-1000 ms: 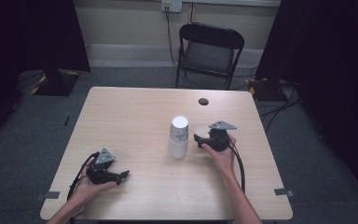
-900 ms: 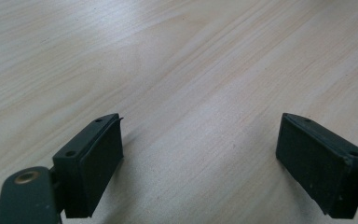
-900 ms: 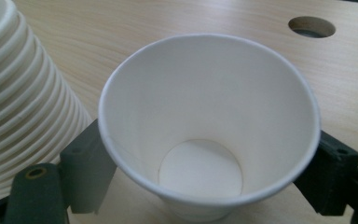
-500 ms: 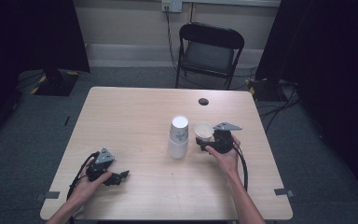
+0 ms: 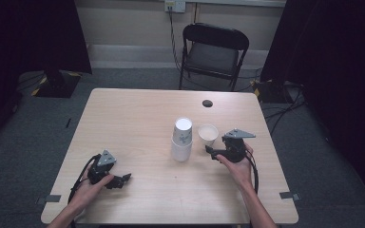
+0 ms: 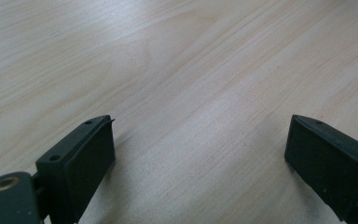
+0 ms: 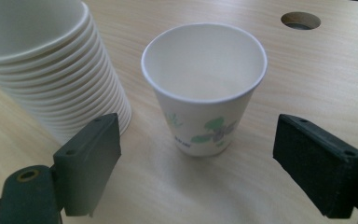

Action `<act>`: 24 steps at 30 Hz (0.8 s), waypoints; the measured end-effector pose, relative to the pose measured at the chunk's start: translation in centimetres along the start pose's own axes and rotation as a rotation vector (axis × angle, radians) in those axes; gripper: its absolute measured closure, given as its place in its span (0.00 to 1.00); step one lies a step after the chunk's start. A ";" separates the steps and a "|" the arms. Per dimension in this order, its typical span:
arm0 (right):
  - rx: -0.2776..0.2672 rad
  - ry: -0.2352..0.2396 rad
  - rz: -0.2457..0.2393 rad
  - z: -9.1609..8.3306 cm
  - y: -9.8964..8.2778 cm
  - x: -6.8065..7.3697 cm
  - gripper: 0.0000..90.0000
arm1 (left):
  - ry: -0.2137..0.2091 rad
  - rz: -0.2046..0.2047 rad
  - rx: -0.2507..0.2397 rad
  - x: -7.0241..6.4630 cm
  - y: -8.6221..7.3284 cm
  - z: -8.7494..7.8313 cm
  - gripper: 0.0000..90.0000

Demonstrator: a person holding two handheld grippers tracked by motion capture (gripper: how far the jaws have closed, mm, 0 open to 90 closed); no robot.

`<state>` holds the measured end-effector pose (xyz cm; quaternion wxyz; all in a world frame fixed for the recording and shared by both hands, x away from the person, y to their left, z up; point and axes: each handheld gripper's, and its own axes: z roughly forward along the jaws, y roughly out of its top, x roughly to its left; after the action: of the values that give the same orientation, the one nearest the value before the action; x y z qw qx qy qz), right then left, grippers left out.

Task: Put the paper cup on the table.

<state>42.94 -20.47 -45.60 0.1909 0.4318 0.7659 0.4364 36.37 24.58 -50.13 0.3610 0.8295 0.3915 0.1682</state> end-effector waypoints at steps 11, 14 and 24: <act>0.010 0.000 0.045 -3.9 -2.8 0.2 0.16 | 0.004 0.005 0.005 0.1 0.0 -0.1 0.08; 0.019 -0.008 0.040 -4.6 -3.6 0.4 0.16 | 0.003 0.005 0.003 0.2 0.0 -0.1 0.08; 0.176 -0.013 -0.002 -4.7 -7.0 1.1 0.18 | 0.003 0.002 0.003 0.2 0.0 -0.1 0.08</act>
<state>35.69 -23.70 -48.77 0.1575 0.4490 0.8005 0.3644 36.41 24.74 -50.12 0.3588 0.8302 0.3918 0.1691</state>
